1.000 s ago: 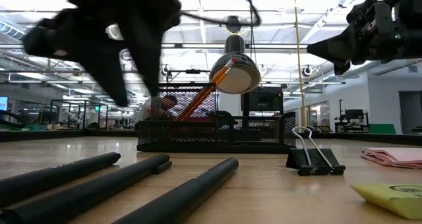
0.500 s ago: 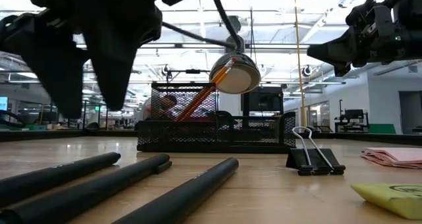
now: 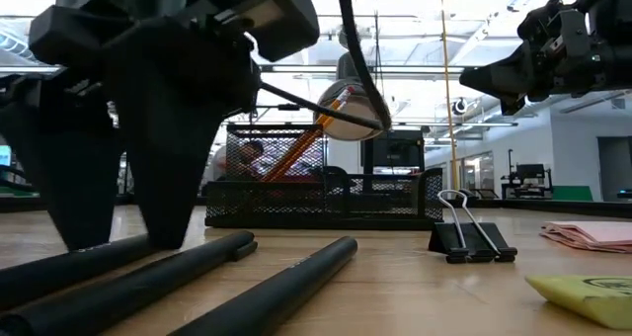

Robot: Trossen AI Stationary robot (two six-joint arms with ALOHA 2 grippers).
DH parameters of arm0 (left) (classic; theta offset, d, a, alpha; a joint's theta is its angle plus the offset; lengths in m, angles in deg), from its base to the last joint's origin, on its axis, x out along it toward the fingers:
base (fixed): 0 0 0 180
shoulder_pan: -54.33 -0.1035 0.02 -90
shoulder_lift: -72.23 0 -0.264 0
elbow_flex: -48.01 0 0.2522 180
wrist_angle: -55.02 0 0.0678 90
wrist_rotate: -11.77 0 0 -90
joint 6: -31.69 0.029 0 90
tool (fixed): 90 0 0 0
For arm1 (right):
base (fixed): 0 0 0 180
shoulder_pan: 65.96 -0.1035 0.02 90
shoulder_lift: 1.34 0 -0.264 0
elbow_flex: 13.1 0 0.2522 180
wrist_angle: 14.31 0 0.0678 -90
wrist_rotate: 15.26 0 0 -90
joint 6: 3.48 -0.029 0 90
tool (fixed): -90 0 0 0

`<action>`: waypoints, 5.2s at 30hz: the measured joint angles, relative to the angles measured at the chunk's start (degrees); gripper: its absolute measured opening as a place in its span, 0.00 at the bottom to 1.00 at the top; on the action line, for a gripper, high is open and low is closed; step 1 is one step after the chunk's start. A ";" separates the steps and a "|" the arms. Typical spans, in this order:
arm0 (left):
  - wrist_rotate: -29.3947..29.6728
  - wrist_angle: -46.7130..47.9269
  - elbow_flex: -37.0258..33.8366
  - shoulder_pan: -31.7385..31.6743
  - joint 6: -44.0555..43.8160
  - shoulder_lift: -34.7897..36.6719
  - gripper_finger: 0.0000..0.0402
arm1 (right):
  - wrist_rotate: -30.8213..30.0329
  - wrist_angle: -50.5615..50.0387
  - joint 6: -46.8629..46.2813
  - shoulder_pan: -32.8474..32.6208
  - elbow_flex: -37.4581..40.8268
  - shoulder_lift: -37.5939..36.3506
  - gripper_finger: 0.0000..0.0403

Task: Pick and place office supplies into organizer
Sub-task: Put the black pen into the black desk organizer

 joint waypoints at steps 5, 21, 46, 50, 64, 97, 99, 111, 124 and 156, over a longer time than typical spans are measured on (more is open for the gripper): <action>-4.05 2.07 0.24 0.15 2.11 -2.18 0.59 | -0.02 0.02 -0.02 0.00 0.00 0.00 0.02; -1.91 10.53 -0.04 -2.25 8.47 -2.11 0.59 | -0.02 0.45 -0.80 0.00 0.00 0.02 0.02; 3.91 13.14 -0.02 -5.16 20.77 -2.05 0.60 | 0.00 0.45 -1.07 0.00 0.00 0.02 0.02; 4.73 13.87 0.01 -5.18 21.42 -2.03 0.60 | 0.00 0.44 -1.07 0.00 0.00 0.02 0.02; 9.49 14.64 0.02 -6.32 26.56 -2.01 0.60 | 0.00 0.29 -1.07 0.00 0.00 0.02 0.02; 10.14 4.61 -2.40 -6.78 35.69 -1.66 0.06 | 1.53 -0.04 -2.99 -0.02 -0.01 0.01 0.02; 11.74 4.73 -2.02 -6.24 37.65 -1.64 0.06 | 1.53 -0.08 -2.99 -0.02 0.00 0.00 0.02; 26.07 3.00 -1.54 -4.46 46.25 9.20 0.07 | 1.54 -0.89 -2.99 -0.02 -0.01 0.01 0.02; 36.06 -16.16 -2.86 -4.63 90.49 25.05 0.08 | 1.53 -0.81 -2.99 -0.02 0.00 0.00 0.02; 10.51 -75.94 -49.43 -26.87 90.95 28.80 0.08 | 1.31 -1.29 -2.34 0.00 0.00 0.02 0.02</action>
